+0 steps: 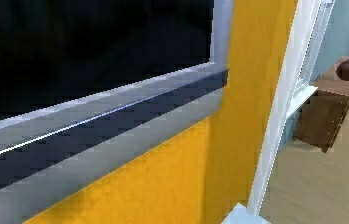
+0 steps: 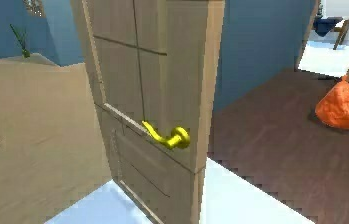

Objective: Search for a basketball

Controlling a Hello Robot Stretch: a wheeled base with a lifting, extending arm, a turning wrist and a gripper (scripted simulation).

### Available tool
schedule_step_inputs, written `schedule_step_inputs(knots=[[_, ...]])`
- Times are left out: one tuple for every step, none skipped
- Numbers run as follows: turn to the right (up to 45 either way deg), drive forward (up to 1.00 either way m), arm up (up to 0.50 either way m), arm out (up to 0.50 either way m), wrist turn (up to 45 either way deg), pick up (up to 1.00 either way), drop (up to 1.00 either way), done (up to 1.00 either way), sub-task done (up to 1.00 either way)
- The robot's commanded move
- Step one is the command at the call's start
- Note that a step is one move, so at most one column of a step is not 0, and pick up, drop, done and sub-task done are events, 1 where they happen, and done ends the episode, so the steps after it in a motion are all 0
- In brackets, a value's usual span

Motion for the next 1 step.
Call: schedule_step_inputs(knots=[[45.0, 0.00, 0.00, 0.00, 0.0, 0.00, 0.00, 0.00, 0.00]])
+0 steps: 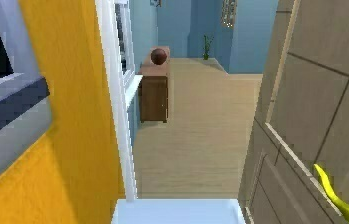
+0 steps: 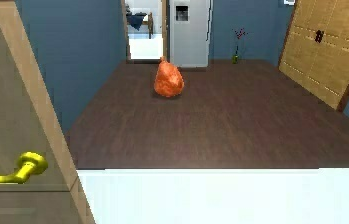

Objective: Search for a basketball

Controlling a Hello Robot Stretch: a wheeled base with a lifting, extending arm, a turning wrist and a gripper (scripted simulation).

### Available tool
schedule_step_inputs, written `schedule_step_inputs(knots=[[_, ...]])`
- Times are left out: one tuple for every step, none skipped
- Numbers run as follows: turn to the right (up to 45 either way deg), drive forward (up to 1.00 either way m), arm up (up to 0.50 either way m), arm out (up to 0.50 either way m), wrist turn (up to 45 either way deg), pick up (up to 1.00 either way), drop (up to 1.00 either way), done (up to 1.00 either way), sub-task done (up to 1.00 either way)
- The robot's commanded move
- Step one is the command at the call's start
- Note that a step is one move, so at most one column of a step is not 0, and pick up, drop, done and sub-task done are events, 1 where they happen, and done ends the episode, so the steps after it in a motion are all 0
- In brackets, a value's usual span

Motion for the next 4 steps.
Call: schedule_step_inputs(knots=[[6.0, 0.00, 0.00, 0.00, 0.0, 0.00, 0.00, 0.00, 0.00], [0.0, 1.00, 0.00, 0.00, 0.0, 0.00, 0.00, 0.00, 0.00], [0.0, 1.00, 0.00, 0.00, 0.0, 0.00, 0.00, 0.00, 0.00], [6.0, 0.00, 0.00, 0.00, 0.0, 0.00, 0.00, 0.00, 0.00]])
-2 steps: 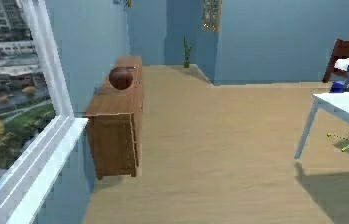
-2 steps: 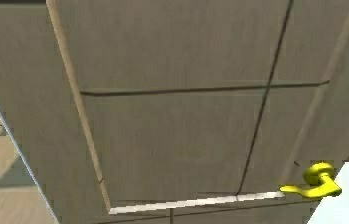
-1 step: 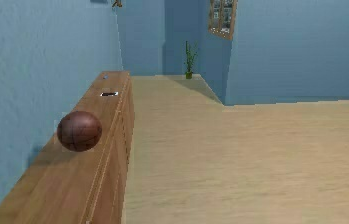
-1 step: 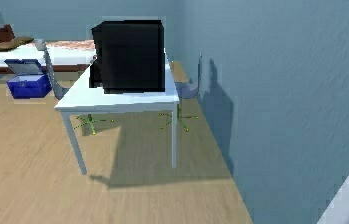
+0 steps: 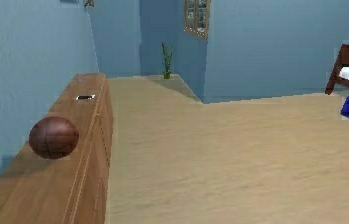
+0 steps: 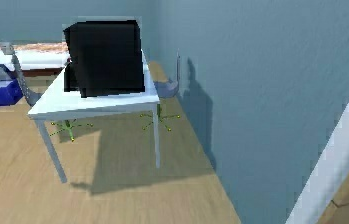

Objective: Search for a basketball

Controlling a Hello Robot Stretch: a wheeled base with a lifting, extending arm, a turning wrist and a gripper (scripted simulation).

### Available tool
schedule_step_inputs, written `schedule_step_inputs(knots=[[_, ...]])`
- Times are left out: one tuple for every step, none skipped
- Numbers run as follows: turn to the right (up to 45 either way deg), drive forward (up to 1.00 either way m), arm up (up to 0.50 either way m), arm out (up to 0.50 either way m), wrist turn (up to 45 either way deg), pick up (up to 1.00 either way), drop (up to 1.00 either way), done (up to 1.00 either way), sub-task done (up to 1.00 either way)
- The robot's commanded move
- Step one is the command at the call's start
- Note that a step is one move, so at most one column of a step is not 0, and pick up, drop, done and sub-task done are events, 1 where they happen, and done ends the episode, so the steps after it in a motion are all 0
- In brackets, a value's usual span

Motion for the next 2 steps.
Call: schedule_step_inputs(knots=[[0.0, 0.20, 0.00, 0.00, 0.0, 0.00, 0.00, 0.00, 0.00], [-39.0, 0.00, 0.00, 0.00, 0.0, 0.00, 0.00, 0.00, 0.00]])
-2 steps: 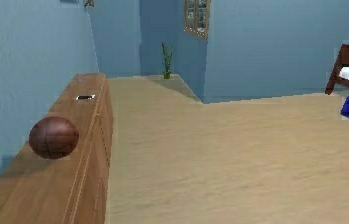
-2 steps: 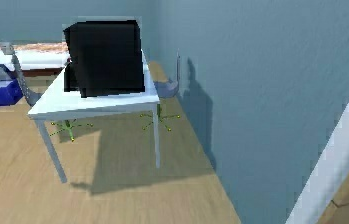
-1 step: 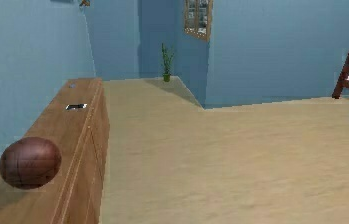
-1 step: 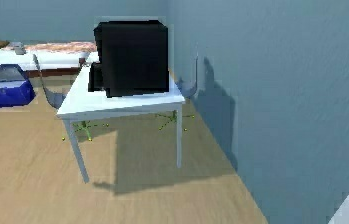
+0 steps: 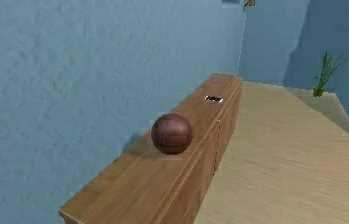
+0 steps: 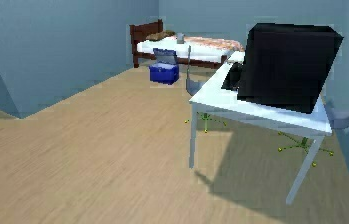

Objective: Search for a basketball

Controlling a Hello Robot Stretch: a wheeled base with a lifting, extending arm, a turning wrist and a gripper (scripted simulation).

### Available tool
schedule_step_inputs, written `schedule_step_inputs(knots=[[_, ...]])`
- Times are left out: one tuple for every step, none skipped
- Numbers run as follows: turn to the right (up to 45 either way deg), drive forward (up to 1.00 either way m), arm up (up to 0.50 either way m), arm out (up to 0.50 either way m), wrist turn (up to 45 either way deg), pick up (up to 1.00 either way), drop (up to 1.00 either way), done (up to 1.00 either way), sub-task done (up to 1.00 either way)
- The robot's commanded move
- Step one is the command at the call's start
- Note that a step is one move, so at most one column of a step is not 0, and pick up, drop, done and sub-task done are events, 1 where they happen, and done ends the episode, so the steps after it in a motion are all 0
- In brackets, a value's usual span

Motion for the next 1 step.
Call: schedule_step_inputs(knots=[[0.0, 0.00, 0.00, 0.00, 0.0, 0.00, 0.00, 1.00, 0.00]])
